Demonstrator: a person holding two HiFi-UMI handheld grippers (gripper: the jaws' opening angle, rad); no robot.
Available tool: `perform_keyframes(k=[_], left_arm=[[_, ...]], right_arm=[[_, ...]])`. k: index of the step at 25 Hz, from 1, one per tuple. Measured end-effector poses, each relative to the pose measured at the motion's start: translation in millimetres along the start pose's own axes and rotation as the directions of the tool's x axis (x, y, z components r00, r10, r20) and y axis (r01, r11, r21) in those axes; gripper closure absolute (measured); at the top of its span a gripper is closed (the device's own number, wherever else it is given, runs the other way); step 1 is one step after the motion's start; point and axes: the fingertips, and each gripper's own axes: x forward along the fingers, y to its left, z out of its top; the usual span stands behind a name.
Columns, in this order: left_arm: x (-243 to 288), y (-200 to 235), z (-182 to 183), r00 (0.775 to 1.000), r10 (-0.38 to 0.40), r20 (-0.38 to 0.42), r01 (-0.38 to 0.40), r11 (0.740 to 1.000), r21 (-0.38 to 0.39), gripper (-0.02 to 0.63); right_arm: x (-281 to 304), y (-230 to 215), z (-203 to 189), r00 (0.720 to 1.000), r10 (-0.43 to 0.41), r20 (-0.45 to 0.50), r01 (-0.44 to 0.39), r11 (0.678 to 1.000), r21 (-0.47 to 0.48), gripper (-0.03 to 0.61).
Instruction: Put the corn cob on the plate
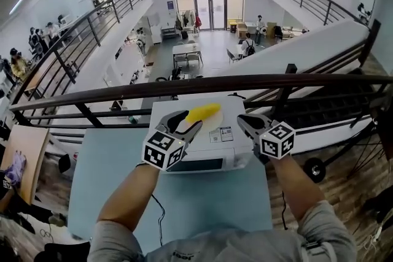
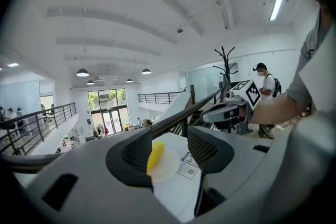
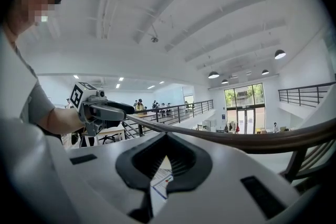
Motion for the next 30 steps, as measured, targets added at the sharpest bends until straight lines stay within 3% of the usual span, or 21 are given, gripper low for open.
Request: perform_keyframes(k=[8, 15, 24, 30], left_arm=[[-63, -53, -11, 0.998, 0.03, 0.056, -0.024, 0.994, -0.106, 0.436], [-121, -95, -32, 0.995, 0.042, 0.094, -0.017, 0.967, -0.253, 0.474], [-171, -145, -42, 0.991, 0.024, 0.135, 0.017, 0.957, -0.29, 0.494], [-196, -164, -57, 0.985, 0.029, 0.173, 0.034, 0.936, -0.35, 0.511]], right_arm=[[-44, 38, -3, 1.0, -0.002, 0.007, 0.002, 1.0, 0.02, 0.569], [-88, 77, -14, 1.0, 0.016, 0.0, -0.016, 0.999, 0.043, 0.569], [-136, 130, -34, 0.999, 0.05, -0.012, -0.049, 0.997, 0.063, 0.569], [-160, 155, -44, 0.998, 0.061, -0.003, -0.06, 0.996, 0.072, 0.569]])
